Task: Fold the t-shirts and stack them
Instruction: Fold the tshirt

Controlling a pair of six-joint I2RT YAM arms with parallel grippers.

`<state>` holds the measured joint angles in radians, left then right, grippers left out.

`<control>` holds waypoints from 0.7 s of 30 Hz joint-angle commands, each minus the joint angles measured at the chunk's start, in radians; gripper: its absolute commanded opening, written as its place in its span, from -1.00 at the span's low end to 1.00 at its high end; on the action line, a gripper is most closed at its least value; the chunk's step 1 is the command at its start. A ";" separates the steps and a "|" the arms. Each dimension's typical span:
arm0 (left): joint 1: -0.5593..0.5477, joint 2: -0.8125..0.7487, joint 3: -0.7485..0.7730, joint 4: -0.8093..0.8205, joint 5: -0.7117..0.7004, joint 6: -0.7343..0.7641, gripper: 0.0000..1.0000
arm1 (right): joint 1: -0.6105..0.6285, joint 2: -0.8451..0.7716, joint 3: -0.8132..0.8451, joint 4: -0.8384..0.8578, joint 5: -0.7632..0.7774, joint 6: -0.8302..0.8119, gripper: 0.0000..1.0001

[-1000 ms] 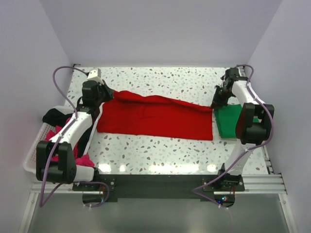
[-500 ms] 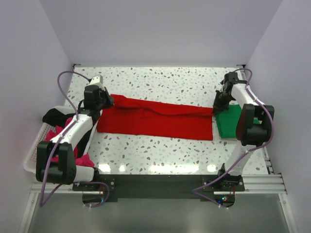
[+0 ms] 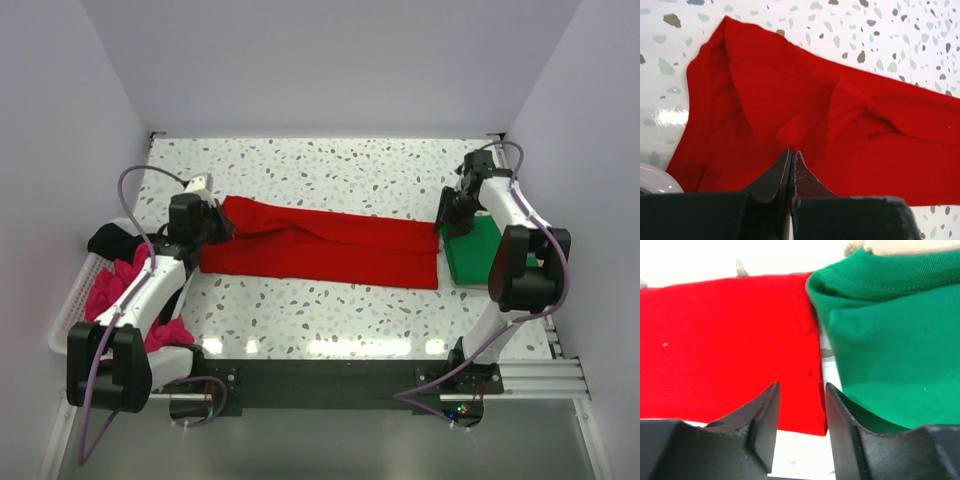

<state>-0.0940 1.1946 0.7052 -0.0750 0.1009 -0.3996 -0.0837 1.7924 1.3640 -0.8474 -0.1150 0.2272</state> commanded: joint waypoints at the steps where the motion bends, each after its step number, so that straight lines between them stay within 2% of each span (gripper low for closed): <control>1: 0.004 -0.021 -0.032 -0.031 0.066 0.027 -0.99 | 0.045 -0.067 0.032 0.010 -0.014 -0.012 -0.06; 8: 0.004 -0.029 -0.033 -0.130 0.065 0.076 -0.95 | 0.206 0.019 0.151 0.056 -0.072 0.038 -0.01; 11: 0.004 -0.036 -0.039 -0.187 0.065 0.091 -0.86 | 0.268 0.087 0.213 0.093 -0.112 0.067 0.00; 17: 0.004 -0.044 -0.043 -0.275 0.096 0.090 -0.49 | 0.412 0.261 0.415 0.125 -0.250 0.103 0.04; 18: 0.004 -0.050 -0.039 -0.284 0.092 0.084 -0.32 | 0.450 0.283 0.444 0.122 -0.274 0.101 0.05; 21: 0.004 -0.046 0.000 -0.273 0.060 0.062 -0.01 | 0.518 0.350 0.507 0.183 -0.340 0.121 0.07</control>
<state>-0.0940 1.1702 0.6655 -0.3359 0.1753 -0.3267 0.3614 2.1201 1.7893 -0.7429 -0.3302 0.3119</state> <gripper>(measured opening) 0.447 0.529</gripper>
